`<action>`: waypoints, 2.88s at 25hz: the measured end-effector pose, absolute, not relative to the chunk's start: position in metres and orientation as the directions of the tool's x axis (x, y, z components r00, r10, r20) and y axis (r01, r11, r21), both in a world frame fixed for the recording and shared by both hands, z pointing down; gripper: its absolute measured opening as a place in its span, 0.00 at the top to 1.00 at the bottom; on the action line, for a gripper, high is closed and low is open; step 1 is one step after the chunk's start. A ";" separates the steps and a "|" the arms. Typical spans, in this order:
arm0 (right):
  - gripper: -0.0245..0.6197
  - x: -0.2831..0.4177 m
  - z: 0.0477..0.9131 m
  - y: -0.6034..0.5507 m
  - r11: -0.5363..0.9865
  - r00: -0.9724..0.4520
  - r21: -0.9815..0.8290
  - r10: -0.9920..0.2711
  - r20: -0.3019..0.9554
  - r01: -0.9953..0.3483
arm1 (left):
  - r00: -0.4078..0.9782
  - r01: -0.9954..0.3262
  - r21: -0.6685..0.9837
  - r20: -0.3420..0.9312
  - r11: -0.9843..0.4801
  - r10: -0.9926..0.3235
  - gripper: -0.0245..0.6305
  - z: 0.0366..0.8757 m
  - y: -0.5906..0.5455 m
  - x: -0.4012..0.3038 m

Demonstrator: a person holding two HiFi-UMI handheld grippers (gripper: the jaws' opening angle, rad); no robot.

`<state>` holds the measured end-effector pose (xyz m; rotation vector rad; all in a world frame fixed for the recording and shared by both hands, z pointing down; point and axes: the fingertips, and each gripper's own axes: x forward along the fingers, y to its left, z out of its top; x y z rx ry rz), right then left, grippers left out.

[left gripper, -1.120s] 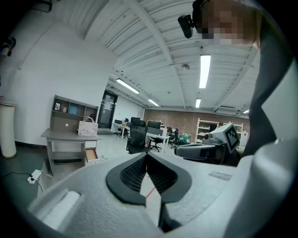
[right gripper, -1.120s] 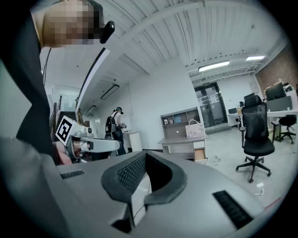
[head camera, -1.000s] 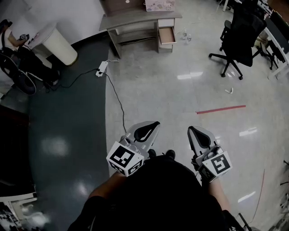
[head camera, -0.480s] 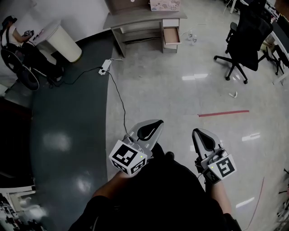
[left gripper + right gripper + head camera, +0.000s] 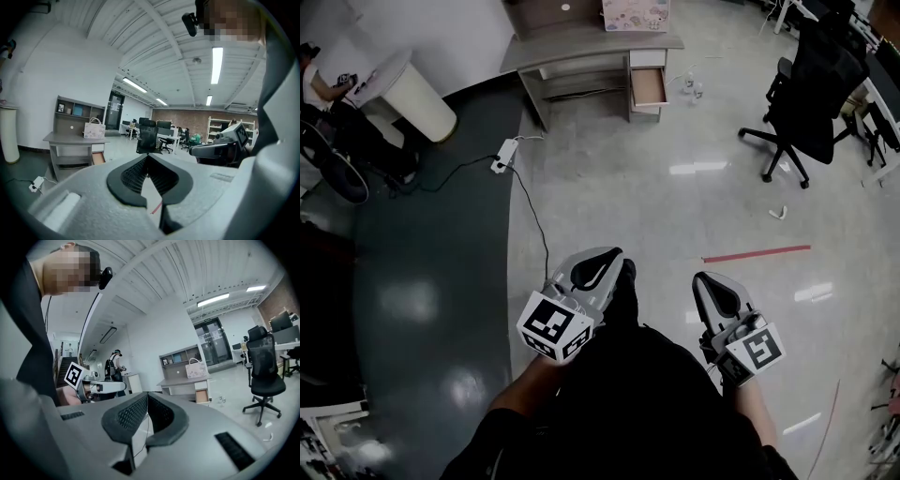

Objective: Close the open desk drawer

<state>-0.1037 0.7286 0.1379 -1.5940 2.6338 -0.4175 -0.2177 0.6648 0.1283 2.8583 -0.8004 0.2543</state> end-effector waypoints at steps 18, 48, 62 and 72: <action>0.94 -0.048 0.126 0.439 0.327 -0.377 -0.300 -0.918 0.124 -0.896 | 0.916 -0.381 0.119 0.186 -0.917 -0.356 0.95 0.106 0.378 -0.149; 0.94 0.105 0.183 0.043 0.482 -0.569 -0.350 -0.795 0.210 -0.803 | 0.827 -0.547 0.191 0.272 -0.815 -0.491 0.95 0.158 0.003 0.007; 0.94 0.117 0.325 -0.108 0.417 -0.557 -0.408 -0.761 0.332 -0.812 | 0.802 -0.570 0.260 0.381 -0.780 -0.460 0.95 0.323 -0.142 0.010; 0.94 0.115 0.522 -0.154 0.396 -0.603 -0.477 -0.664 0.442 -0.785 | 0.755 -0.634 0.352 0.475 -0.689 -0.452 0.95 0.519 -0.184 0.027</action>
